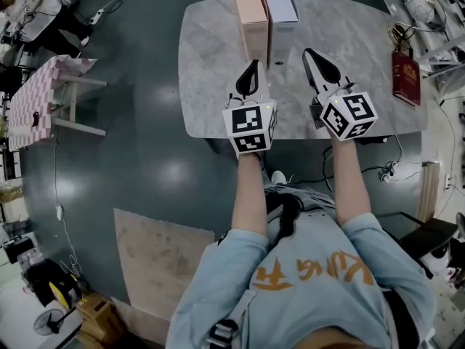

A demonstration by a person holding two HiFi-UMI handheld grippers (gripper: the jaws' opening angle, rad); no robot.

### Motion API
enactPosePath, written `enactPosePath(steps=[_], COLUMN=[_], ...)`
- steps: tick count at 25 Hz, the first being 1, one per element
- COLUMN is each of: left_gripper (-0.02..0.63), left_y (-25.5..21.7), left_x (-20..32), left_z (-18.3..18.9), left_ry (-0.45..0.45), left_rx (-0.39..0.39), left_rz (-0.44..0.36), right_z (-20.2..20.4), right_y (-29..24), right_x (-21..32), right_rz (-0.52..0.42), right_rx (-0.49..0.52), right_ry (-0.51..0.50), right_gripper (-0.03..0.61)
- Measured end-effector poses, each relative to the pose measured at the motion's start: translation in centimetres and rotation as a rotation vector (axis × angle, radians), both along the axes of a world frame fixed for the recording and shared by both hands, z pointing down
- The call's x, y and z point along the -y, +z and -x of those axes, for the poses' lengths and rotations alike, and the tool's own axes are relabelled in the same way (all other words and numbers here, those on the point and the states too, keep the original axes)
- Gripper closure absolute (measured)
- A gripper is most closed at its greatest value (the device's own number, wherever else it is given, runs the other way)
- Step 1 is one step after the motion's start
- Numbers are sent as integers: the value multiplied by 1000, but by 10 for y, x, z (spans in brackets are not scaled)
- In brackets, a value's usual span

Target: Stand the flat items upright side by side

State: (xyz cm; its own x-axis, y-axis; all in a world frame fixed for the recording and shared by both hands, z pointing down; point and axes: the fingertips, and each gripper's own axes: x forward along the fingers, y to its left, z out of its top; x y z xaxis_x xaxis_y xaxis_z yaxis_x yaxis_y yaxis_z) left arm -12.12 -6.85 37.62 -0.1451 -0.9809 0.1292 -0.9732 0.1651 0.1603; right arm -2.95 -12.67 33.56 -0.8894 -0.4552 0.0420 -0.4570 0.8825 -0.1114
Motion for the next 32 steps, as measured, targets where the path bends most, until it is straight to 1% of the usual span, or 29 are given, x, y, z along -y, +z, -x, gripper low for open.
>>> enactPosePath(steps=[2,4,6,11,15,19,22,32], left_gripper=[600,601,601,601,601,601,601,601], left_y=[-11,-22,-33,-49,-58,-68,-71,-80], left_x=[-8,-19,-31,-55,-67,-74,-77,-81], left_z=[-3,-9,-19,-47,-61,-65,-65,-66], left_ry=[-50,-94,-118,-139,-146,-159,-161,-159], left_rx=[23,45,68,123,137,160,181,197], left_rz=[-5,-9,-19,-33,-69,-86,-84,-117], right_z=[-6,-15,-28,-56,-69,-75,-78,-81], right_y=[-13,-23,-30,-40,-47,-55,-58,-70], right_x=[-7,-15,-22,-41,-50,-55,-58,-59], right_rz=[-26,-61,-86,-124,-168,-186,-195,-243], right_rx=[12,-3,-26,-37,-42,-30,-26,-29], right_ry=[-8,4,27,62,75,74,77,96], right_gripper=[577,577,577,577,577,577,577,577])
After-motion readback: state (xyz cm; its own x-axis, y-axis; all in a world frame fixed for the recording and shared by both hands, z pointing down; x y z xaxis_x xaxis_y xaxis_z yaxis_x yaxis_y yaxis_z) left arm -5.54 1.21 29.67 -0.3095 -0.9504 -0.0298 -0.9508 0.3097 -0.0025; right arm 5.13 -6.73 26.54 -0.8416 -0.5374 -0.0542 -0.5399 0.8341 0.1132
